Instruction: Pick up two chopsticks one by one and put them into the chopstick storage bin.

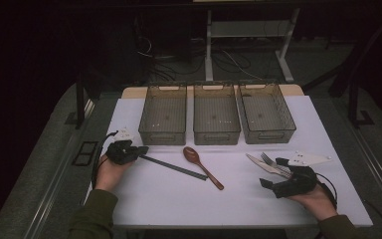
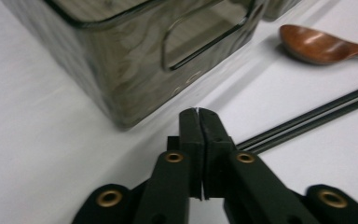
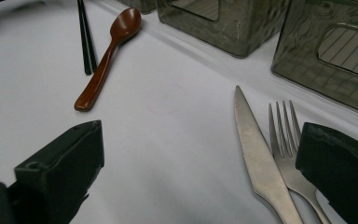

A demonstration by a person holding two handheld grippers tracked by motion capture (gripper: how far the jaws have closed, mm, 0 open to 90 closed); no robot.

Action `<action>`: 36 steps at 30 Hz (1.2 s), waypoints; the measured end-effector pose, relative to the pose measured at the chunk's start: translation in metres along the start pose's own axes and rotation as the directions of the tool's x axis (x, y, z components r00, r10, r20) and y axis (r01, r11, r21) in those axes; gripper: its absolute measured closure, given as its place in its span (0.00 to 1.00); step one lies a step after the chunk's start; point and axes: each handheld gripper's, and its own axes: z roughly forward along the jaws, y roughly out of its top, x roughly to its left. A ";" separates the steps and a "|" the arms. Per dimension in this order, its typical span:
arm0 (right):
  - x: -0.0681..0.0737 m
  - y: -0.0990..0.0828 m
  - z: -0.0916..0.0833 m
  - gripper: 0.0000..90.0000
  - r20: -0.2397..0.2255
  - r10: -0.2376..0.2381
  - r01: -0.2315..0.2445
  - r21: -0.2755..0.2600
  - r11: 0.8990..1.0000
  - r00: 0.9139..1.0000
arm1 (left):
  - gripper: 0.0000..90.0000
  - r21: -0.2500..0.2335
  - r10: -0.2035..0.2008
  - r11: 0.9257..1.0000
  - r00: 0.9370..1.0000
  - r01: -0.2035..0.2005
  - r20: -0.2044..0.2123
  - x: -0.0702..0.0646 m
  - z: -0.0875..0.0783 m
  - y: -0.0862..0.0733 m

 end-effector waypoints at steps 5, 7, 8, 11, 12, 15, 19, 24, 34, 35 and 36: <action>0.000 0.000 0.000 0.01 0.001 -0.001 0.001 0.001 1.000 1.000 | 0.98 0.038 -0.005 0.999 1.000 0.006 -0.013 0.005 0.005 -0.002; 0.000 0.000 0.000 0.01 0.001 0.000 0.000 0.004 1.000 1.000 | 0.98 0.057 -0.001 0.998 1.000 0.003 -0.023 0.006 0.005 -0.003; 0.000 0.000 0.000 0.01 0.002 0.000 0.000 0.004 1.000 1.000 | 0.98 0.057 -0.003 0.998 1.000 0.004 -0.024 0.006 0.005 -0.004; 0.000 0.000 0.000 0.01 0.003 0.000 0.000 0.002 1.000 1.000 | 0.98 0.058 -0.003 0.998 1.000 0.005 -0.028 0.006 0.004 -0.004; 0.000 0.000 0.000 0.01 0.003 0.000 0.000 0.002 1.000 1.000 | 0.98 0.061 -0.002 0.998 1.000 0.004 -0.030 0.006 0.004 -0.004; 0.000 0.000 0.000 0.01 0.003 0.000 0.000 0.002 1.000 1.000 | 0.98 0.069 0.005 0.998 0.999 -0.003 -0.033 0.007 0.004 -0.005; 0.000 0.000 -0.001 0.01 0.004 -0.002 0.002 0.002 1.000 1.000 | 0.98 0.088 0.012 0.996 0.999 -0.009 -0.034 0.007 0.003 -0.005; -0.001 0.000 -0.001 0.01 0.005 -0.002 0.002 0.001 1.000 1.000 | 0.98 0.093 0.018 0.996 0.999 -0.014 -0.037 0.006 0.004 -0.005; -0.001 0.000 -0.002 0.01 0.006 -0.001 0.001 0.002 1.000 1.000 | 0.98 0.118 0.038 0.992 0.999 -0.033 -0.037 0.003 0.002 -0.005; -0.001 0.000 -0.002 0.01 0.006 -0.001 0.001 0.001 1.000 1.000 | 0.98 0.119 0.037 0.992 0.999 -0.032 -0.037 0.003 0.002 -0.006; -0.001 0.000 -0.002 0.01 0.006 0.000 0.000 0.001 1.000 1.000 | 0.99 0.121 0.035 0.992 0.999 -0.030 -0.038 0.002 0.002 -0.006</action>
